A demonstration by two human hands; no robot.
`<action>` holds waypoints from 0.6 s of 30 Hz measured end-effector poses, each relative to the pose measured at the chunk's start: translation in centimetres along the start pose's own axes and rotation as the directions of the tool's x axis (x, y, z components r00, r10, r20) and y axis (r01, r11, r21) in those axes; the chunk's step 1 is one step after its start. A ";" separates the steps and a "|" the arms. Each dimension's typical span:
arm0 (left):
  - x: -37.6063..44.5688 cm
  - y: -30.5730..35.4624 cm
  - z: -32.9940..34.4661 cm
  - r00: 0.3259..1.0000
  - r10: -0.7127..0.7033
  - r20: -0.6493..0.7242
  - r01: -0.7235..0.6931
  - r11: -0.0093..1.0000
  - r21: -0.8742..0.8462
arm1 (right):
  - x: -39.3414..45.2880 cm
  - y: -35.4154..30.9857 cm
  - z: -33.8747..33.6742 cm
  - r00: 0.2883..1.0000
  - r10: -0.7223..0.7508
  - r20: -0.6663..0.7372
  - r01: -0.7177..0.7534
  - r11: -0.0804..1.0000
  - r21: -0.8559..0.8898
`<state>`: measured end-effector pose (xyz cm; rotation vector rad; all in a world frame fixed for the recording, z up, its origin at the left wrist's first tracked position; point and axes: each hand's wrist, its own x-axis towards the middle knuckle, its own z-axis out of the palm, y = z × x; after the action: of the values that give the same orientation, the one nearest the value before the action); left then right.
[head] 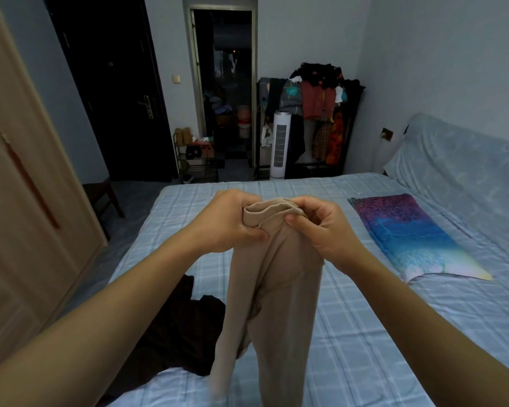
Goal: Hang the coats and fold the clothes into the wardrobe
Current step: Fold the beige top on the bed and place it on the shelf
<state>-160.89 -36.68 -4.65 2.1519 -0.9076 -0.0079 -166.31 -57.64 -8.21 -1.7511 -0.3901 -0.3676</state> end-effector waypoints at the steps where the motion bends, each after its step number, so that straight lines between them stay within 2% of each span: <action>1: 0.1 0.1 0.1 1.000 -0.003 0.001 0.003 1.000 0.008 | -0.1 0.2 0.0 1.000 -0.003 -0.007 0.003 1.000 0.004; 5: 0.7 0.5 -0.1 1.000 0.001 0.004 -0.001 1.000 0.012 | -0.5 0.8 -0.4 1.000 0.007 -0.027 -0.006 0.999 0.035; 8: 1.0 0.8 -0.4 0.999 -0.020 0.042 0.020 1.000 -0.006 | -1.7 1.7 -1.2 0.997 0.078 0.021 -0.080 0.993 0.088; 13: 1.2 0.4 -0.6 0.989 -0.052 0.139 0.060 0.997 -0.055 | -5.8 6.1 -0.8 0.961 0.253 0.114 -0.250 0.967 -0.044; 18: 1.2 -0.6 -1.0 0.980 -0.068 0.188 0.078 0.996 -0.045 | -8.2 9.7 0.2 0.945 0.292 0.146 -0.289 0.957 -0.038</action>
<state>-159.35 -36.49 -4.05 2.1606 -0.9222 -0.2713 -169.30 -59.92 -20.33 -1.8262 -0.2303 -0.0267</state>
